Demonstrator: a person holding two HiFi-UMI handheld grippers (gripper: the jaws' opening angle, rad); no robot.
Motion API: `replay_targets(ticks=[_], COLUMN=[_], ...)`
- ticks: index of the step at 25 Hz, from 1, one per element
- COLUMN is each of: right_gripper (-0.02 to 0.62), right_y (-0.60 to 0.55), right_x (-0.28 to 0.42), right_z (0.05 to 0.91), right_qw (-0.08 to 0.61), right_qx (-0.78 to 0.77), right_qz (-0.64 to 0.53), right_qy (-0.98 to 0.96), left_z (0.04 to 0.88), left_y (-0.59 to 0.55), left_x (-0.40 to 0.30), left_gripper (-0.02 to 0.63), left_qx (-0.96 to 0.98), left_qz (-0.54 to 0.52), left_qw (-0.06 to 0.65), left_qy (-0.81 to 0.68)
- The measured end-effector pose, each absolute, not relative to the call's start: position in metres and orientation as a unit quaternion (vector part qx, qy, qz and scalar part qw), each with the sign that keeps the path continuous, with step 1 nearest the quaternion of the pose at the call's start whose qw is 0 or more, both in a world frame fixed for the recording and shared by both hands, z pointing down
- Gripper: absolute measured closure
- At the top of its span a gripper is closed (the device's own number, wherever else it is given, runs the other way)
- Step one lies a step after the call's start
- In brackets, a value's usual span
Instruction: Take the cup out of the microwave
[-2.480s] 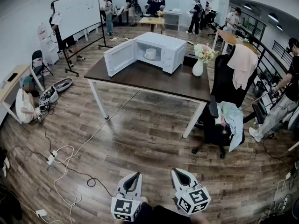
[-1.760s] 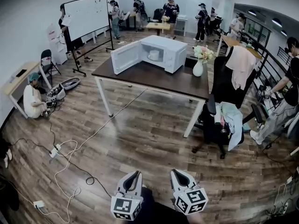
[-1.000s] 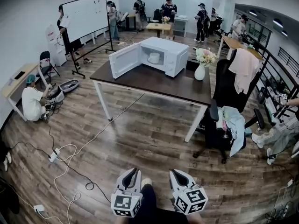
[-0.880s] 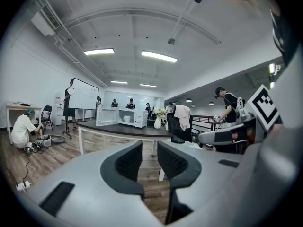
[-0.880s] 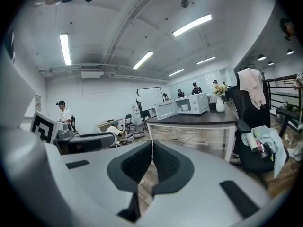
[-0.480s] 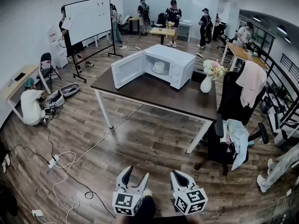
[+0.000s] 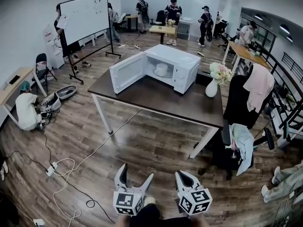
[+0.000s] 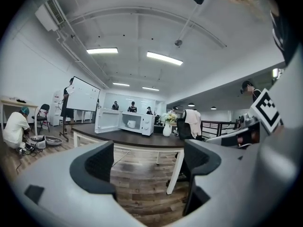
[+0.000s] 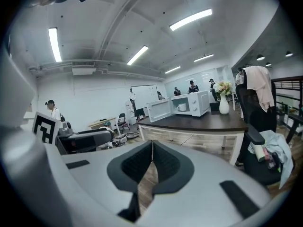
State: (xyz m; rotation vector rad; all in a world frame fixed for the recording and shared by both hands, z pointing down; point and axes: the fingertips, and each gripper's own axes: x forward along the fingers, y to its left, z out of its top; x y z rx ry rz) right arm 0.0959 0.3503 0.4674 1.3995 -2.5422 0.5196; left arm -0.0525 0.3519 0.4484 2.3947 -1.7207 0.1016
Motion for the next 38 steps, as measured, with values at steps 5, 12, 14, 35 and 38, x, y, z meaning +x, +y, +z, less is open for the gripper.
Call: replay_targets(ticks=[5,12,14,35,38], right_gripper=[0.6,0.6,0.6,0.6,0.6], right_y=[0.317,0.283,0.278,0.228,0.204], right_x=[0.09,0.084,0.084,0.078,0.077], right_z=[0.473,0.475,0.476,0.493,0.495], right_qw=[0.098,0.094,0.098,0.101,0.1], right_qx=[0.483,0.501,0.503,0.498,0.495], right_qz=[0.18,0.177,0.18,0.202,0.204], right_qy=[-0.851,-0.842,-0.84,-0.838,-0.838], left_z=[0.453,0.454,0.456,0.473,0.474], left_y=[0.317,0.285,0.28,0.232,0.209], left_x=[-0.071,-0.077,-0.077,-0.076,-0.077], left_gripper=[0.126,0.115,0.115,0.117,0.117], left_qx=[0.803,0.823,0.828,0.83,0.829], left_qz=[0.035,0.045,0.05,0.062,0.065], left_qw=[0.103,0.098,0.101,0.112,0.111], left_qy=[-0.587,-0.557,-0.55,-0.543,-0.544])
